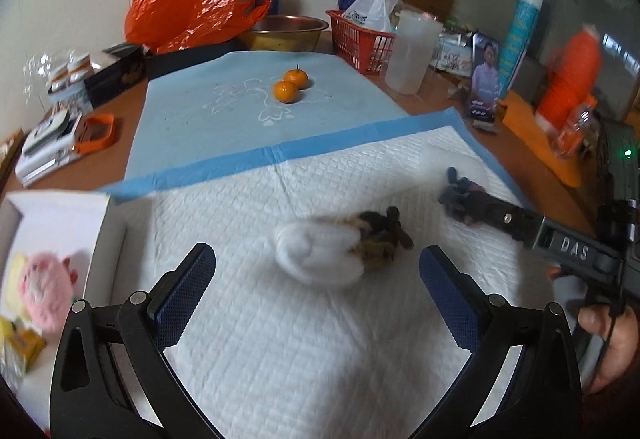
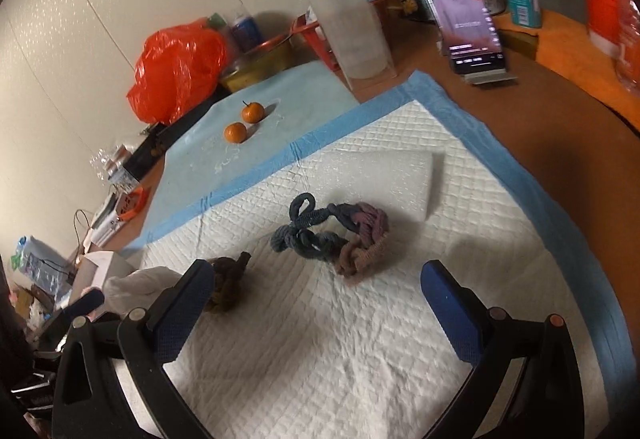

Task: Organize soft objects
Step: 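Move both tools back toward the pad with the remaining items, then grasp the white cloth with the left tool while the right tool grasps the knotted rope toy, then lift and carry the white cloth and rope toy with both tools toward the white box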

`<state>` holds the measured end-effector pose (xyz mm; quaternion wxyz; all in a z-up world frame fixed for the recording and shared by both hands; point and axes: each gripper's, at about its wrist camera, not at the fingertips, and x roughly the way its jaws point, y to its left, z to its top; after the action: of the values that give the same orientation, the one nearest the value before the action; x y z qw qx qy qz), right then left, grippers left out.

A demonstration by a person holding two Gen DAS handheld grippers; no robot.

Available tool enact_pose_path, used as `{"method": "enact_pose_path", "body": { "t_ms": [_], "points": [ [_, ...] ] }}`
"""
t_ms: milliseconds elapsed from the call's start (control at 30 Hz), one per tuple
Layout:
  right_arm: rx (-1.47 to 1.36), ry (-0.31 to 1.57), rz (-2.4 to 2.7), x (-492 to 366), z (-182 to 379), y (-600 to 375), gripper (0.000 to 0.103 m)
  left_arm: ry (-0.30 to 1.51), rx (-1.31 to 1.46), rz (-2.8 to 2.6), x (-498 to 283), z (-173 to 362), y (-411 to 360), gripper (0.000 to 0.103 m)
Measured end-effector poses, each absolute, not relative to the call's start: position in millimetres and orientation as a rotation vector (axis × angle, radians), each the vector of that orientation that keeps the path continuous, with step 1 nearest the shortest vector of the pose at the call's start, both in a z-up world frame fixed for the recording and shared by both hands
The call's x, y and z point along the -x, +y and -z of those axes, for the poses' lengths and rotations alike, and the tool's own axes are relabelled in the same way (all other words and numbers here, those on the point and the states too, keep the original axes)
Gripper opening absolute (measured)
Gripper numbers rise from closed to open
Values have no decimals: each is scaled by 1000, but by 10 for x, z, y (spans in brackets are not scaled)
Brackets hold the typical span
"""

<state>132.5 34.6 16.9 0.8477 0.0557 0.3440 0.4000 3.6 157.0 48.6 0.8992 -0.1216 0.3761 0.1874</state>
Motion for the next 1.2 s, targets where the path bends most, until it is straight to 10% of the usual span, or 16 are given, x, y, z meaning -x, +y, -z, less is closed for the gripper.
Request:
{"method": "enact_pose_path", "body": {
  "t_ms": [167, 300, 467, 1200],
  "points": [
    [-55, 741, -785, -1415, -100, 605, 103, 822, 273, -425, -297, -309, 1699, 103],
    [0, 720, -769, -1436, -43, 686, 92, 821, 356, -430, -206, -204, 1888, 49],
    [0, 715, -806, -1512, -46, 629, 25, 761, 392, -459, 1, -280, 2011, 36],
    [-109, 397, -1138, -467, -1200, 258, 25, 416, 314, -453, 921, -1815, 1704, 36]
  ]
}}
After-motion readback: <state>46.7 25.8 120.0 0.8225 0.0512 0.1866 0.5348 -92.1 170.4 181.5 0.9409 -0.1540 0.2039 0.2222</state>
